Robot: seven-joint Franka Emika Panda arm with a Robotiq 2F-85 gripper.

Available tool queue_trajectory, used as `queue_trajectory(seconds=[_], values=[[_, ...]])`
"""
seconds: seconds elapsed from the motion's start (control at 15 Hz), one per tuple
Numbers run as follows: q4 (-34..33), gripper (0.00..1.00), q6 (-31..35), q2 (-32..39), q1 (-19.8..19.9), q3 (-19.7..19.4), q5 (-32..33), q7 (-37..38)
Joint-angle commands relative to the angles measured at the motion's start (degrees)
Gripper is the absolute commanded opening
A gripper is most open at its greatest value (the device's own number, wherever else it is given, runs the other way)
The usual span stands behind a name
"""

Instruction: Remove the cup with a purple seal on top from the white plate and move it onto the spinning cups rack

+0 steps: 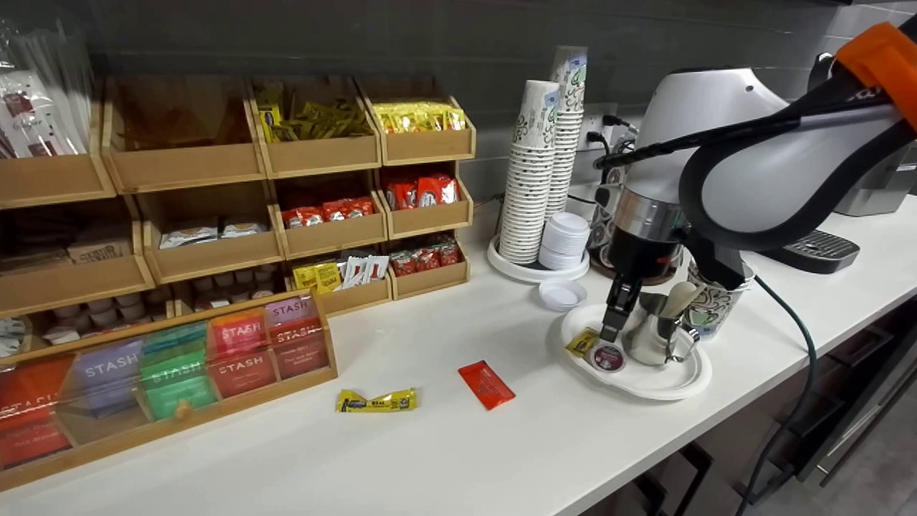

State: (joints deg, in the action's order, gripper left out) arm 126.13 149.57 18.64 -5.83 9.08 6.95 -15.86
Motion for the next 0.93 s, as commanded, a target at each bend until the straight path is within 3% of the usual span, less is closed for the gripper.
queue_trajectory(seconds=[0.0, 0.4, 0.53, 0.67, 0.73, 0.87], values=[[1.1, 0.48, 1.0, -0.4, -0.3, 0.1, -0.2, 0.7], [1.2, 0.94, 0.4, 0.3, 0.5, 0.7, -1.3, -1.1], [1.1, 1.00, 0.7, 0.8, 0.8, 1.0, -1.7, -1.7], [0.9, 0.90, 0.7, 1.2, 0.9, 0.9, -1.8, -1.8], [0.8, 0.73, 0.7, 1.4, 0.9, 1.0, -2.1, -1.9], [0.8, 0.56, 0.9, 1.8, 1.1, 1.0, -2.5, -2.0]])
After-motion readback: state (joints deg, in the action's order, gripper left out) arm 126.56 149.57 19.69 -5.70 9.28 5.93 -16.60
